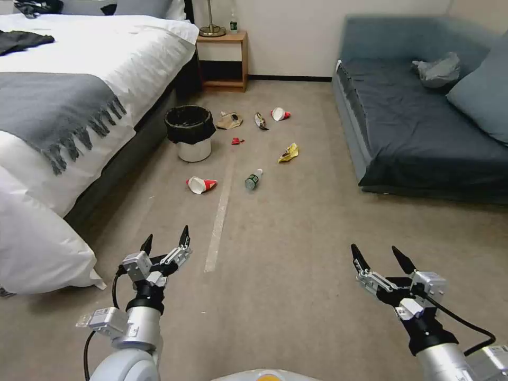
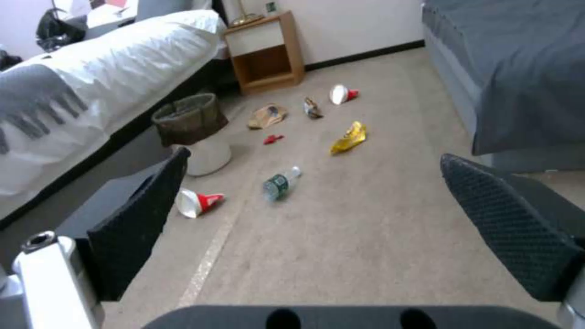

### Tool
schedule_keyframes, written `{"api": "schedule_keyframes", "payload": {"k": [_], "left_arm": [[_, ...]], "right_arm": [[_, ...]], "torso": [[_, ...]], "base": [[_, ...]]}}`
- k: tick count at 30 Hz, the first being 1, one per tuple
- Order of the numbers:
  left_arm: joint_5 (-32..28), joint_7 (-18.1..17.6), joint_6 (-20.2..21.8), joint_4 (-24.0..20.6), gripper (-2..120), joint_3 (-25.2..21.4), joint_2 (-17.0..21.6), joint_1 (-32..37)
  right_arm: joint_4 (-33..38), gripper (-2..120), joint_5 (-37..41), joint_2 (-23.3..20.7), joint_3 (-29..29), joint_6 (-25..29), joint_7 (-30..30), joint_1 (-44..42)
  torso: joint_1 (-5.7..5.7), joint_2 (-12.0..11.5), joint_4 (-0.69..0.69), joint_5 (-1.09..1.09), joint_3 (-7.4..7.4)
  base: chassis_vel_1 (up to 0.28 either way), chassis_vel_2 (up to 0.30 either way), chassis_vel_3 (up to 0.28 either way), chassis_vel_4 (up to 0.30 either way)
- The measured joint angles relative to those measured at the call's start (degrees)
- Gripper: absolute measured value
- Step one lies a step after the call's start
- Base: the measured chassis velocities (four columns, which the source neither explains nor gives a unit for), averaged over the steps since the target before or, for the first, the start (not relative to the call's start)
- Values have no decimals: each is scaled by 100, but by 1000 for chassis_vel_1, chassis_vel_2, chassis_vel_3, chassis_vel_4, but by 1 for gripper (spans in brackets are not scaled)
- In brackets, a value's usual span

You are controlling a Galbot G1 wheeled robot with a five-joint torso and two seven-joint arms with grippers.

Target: Pick up the trash can from the floor.

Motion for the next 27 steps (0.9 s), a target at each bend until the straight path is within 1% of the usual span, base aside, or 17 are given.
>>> {"api": "schedule_keyframes", "payload": {"k": [21,27], "left_arm": [[3,20,-7,-19,100,16,-9,12],[4,94,-35,-19,100,21,-5,6]], "right_arm": [[14,100,139,19,-16,29,-104,16],[43,100,149,27,-7,30,-114,25]], "torso": [[0,0,0,0,0],[0,0,1,0,0]], "base": [[56,54,50,51],[6,8,10,6]]}}
